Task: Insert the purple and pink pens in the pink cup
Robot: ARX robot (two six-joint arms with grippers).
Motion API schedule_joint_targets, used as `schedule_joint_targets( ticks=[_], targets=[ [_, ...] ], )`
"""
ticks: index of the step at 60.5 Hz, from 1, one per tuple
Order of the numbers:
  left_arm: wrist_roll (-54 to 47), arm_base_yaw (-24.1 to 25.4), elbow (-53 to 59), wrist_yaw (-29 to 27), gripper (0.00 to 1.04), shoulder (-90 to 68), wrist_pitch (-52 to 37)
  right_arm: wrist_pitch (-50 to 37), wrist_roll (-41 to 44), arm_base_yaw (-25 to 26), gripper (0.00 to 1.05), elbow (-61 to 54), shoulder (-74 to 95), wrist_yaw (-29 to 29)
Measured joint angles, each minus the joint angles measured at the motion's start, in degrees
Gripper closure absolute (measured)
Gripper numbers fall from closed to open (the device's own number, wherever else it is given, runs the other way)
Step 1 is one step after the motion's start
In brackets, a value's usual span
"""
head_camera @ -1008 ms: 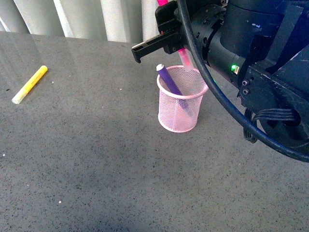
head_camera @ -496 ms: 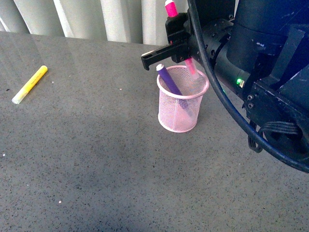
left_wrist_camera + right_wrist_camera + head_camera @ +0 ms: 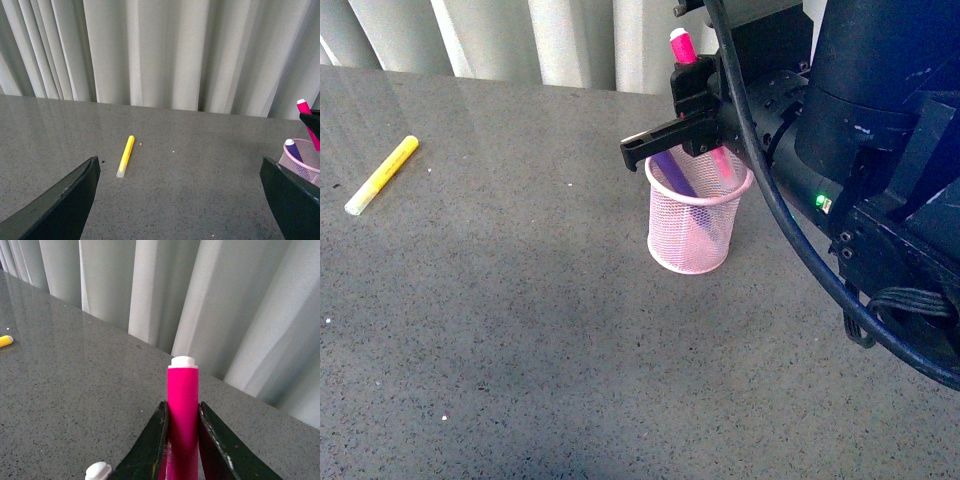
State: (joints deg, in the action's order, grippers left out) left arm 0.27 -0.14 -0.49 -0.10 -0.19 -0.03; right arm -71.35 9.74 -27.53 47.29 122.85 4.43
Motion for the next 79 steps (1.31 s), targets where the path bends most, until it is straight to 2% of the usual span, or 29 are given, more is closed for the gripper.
schedule_joint_targets(
  ticks=[6, 14, 20, 23, 30, 35, 39, 43, 46, 57, 61, 62, 65, 71, 74, 79],
  targets=[
    [0.0, 0.0, 0.0, 0.0, 0.07, 0.0, 0.0, 0.0, -0.6, 0.0, 0.65, -0.7, 0.0, 0.1],
    [0.0, 0.0, 0.0, 0.0, 0.07, 0.0, 0.0, 0.2, -1.2, 0.2, 0.31, -1.8, -0.6, 1.2],
    [0.0, 0.0, 0.0, 0.0, 0.07, 0.0, 0.0, 1.7, -1.4, 0.5, 0.1, -3.7, -4.2, 2.6],
    [0.0, 0.0, 0.0, 0.0, 0.07, 0.0, 0.0, 3.1, -2.2, 0.8, 0.05, -4.6, -6.4, 3.4],
    [0.0, 0.0, 0.0, 0.0, 0.07, 0.0, 0.0, 11.3, -5.6, 2.2, 0.07, -7.7, -15.1, 8.6],
    [0.0, 0.0, 0.0, 0.0, 0.07, 0.0, 0.0, 21.8, -9.8, 3.6, 0.07, -10.1, -23.5, 13.9],
    [0.0, 0.0, 0.0, 0.0, 0.07, 0.0, 0.0, 34.0, -13.6, 5.1, 0.07, -13.2, -32.5, 17.8],
    [0.0, 0.0, 0.0, -0.1, 0.07, 0.0, 0.0, 48.3, -19.0, 6.7, 0.07, -17.6, -43.5, 18.7],
    [0.0, 0.0, 0.0, 0.0, 0.07, 0.0, 0.0, 51.0, -20.4, 6.9, 0.07, -18.6, -46.5, 18.9],
    [0.0, 0.0, 0.0, 0.0, 0.07, 0.0, 0.0, 49.4, -21.3, 7.0, 0.08, -19.1, -46.3, 17.9],
    [0.0, 0.0, 0.0, 0.1, 0.07, 0.0, 0.0, 33.6, -17.0, 8.0, 0.18, -23.8, -44.6, 14.3],
    [0.0, 0.0, 0.0, 0.1, 0.07, 0.0, 0.0, 26.6, -15.3, 8.6, 0.24, -26.6, -44.4, 13.0],
    [0.0, 0.0, 0.0, 0.1, 0.07, 0.0, 0.0, 16.4, -12.5, 10.1, 0.34, -31.1, -45.3, 11.2],
    [0.0, 0.0, 0.0, 0.0, 0.07, 0.0, 0.0, 8.9, -10.8, 13.6, 0.56, -35.8, -49.9, 9.2],
    [0.0, 0.0, 0.0, 0.1, 0.07, 0.0, 0.0, 9.2, -10.2, 15.0, 0.68, -38.4, -51.6, 7.5],
    [0.0, 0.0, 0.0, 0.1, 0.07, 0.0, 0.0, 11.5, -9.9, 16.5, 0.83, -40.6, -54.5, 6.0]
  ],
)
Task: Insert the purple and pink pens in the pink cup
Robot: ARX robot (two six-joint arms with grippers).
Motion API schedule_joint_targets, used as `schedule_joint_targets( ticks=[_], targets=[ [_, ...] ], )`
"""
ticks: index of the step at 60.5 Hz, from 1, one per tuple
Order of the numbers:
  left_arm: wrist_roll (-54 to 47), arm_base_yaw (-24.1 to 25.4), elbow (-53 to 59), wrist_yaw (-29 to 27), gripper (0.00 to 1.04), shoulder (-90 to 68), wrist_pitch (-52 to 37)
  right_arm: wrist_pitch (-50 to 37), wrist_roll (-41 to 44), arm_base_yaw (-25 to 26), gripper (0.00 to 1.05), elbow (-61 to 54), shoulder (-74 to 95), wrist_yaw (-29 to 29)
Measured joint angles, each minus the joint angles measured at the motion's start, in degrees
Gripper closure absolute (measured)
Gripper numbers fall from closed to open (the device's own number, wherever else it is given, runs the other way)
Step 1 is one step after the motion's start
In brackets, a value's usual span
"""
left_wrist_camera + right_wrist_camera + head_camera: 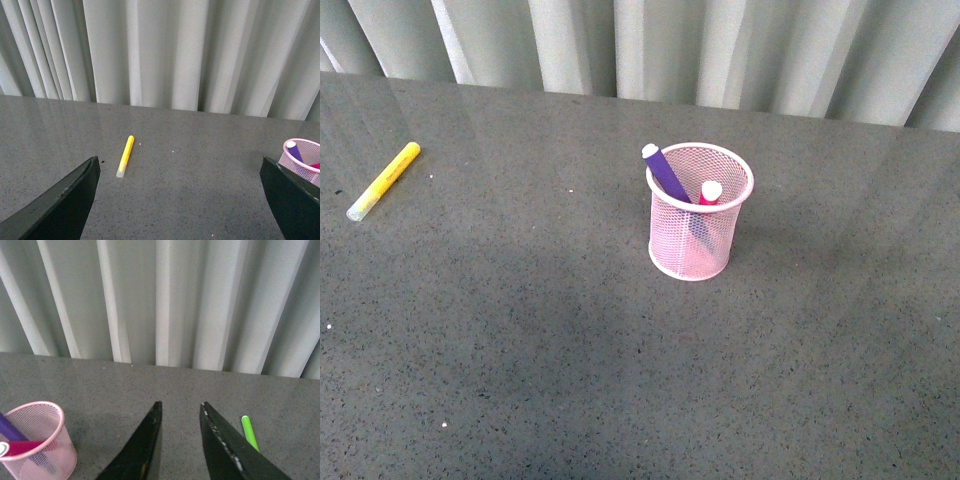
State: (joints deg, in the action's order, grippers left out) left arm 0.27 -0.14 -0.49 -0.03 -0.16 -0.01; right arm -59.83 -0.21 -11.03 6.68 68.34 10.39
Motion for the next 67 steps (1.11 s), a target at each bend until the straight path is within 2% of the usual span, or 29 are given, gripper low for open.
schedule_joint_targets(
  ticks=[7, 24, 28, 31, 67],
  targets=[
    [0.0, 0.0, 0.0, 0.0, 0.07, 0.0, 0.0, 3.3, 0.2, 1.8, 1.02, -1.8, -6.0, -1.8],
    [0.0, 0.0, 0.0, 0.0, 0.07, 0.0, 0.0, 14.0, 0.2, 5.5, 1.01, -5.0, -20.0, -5.4],
    [0.0, 0.0, 0.0, 0.0, 0.07, 0.0, 0.0, 17.4, 0.2, 9.0, 1.01, -5.2, -23.8, -9.9],
    [0.0, 0.0, 0.0, 0.0, 0.07, 0.0, 0.0, 19.8, 0.2, 10.6, 1.01, -5.2, -26.9, -10.0],
    [0.0, 0.0, 0.0, 0.0, 0.07, 0.0, 0.0, 38.9, 0.2, 10.9, 1.01, -5.4, -47.5, -10.3]
  ],
)
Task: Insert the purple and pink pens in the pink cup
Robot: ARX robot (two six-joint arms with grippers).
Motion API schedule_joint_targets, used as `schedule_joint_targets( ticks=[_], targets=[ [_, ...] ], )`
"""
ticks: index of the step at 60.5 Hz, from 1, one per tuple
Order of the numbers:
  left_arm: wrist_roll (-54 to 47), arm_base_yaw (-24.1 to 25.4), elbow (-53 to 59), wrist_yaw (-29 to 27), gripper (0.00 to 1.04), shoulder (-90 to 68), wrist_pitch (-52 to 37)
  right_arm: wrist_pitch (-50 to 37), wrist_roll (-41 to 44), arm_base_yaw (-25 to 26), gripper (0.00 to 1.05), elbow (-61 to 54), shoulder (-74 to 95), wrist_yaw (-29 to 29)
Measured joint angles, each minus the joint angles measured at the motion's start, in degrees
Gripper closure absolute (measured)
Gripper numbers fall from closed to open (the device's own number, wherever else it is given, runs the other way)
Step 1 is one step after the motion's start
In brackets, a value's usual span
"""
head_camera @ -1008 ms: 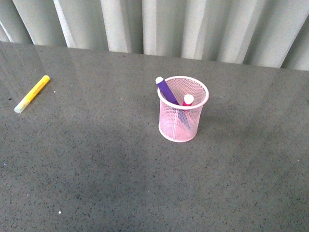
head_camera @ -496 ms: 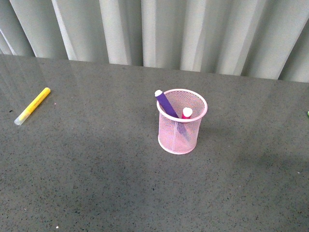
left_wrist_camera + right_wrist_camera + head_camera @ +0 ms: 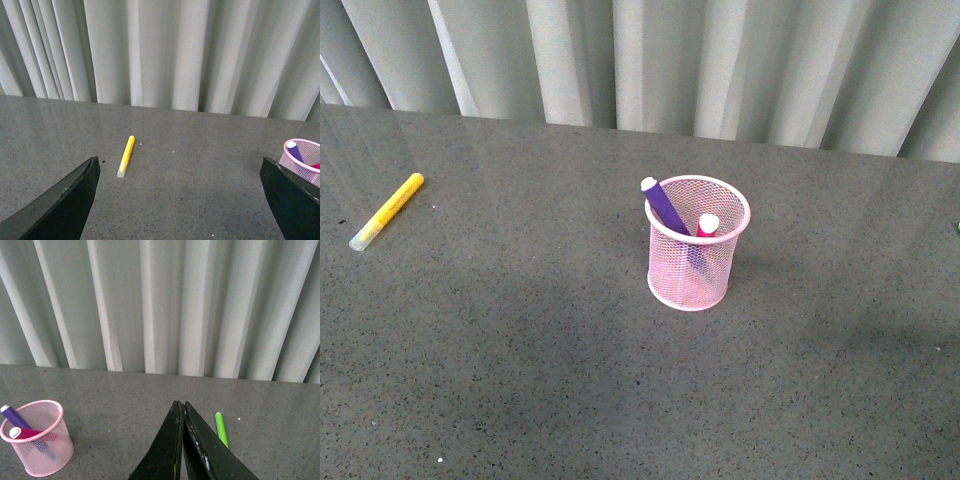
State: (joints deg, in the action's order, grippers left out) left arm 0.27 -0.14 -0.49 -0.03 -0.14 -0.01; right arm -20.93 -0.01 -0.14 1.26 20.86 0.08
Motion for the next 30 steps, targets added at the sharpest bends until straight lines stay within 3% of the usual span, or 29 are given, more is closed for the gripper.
schedule_joint_targets(
  ticks=[30],
  targets=[
    [0.0, 0.0, 0.0, 0.0, 0.07, 0.0, 0.0, 9.6, 0.0, 0.0, 1.02, 0.0, -9.7, 0.0]
  ],
)
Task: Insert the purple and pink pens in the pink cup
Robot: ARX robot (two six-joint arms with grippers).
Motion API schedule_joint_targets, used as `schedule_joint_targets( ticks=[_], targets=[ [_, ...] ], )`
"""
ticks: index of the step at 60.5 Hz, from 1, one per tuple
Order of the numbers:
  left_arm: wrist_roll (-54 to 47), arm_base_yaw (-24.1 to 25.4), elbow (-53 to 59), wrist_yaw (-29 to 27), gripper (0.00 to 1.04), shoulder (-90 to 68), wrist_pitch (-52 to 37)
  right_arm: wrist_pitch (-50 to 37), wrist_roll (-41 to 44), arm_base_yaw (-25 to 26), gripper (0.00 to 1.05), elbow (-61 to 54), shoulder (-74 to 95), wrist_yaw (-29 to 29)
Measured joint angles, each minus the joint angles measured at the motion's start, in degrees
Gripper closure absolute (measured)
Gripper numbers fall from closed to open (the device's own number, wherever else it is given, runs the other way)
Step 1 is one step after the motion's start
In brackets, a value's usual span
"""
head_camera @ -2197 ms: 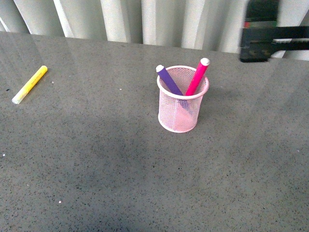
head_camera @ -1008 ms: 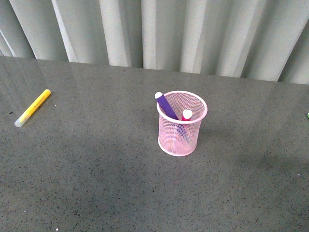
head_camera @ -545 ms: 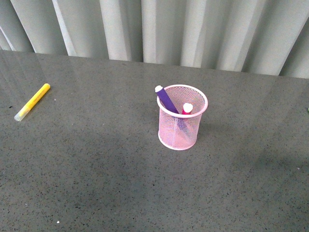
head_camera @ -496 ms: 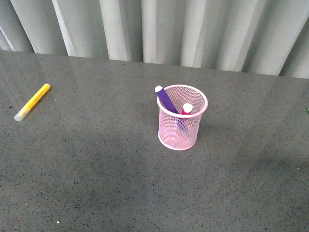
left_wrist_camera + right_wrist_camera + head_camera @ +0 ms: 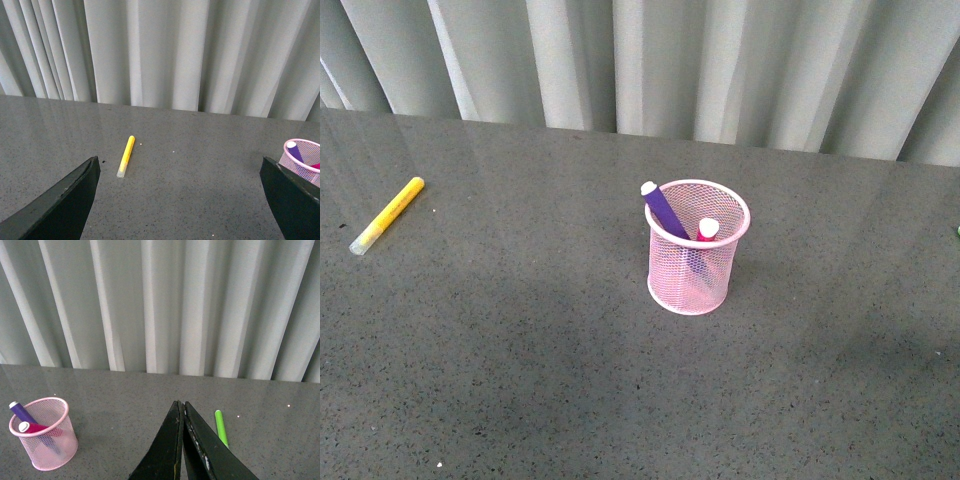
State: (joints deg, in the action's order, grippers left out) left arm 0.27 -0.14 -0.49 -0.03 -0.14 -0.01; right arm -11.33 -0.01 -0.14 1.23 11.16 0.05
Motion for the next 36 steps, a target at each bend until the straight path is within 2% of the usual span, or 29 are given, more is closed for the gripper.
schedule_joint_targets(
  ticks=[7, 12, 36],
  targets=[
    [0.0, 0.0, 0.0, 0.0, 0.07, 0.0, 0.0, 2.2, 0.0, 0.0, 1.02, 0.0, -2.2, 0.0],
    [0.0, 0.0, 0.0, 0.0, 0.07, 0.0, 0.0, 10.7, 0.0, 0.0, 1.02, 0.0, -8.7, 0.0],
    [0.0, 0.0, 0.0, 0.0, 0.07, 0.0, 0.0, 11.3, 0.0, 0.0, 1.0, 0.0, -10.9, 0.0]
  ],
)
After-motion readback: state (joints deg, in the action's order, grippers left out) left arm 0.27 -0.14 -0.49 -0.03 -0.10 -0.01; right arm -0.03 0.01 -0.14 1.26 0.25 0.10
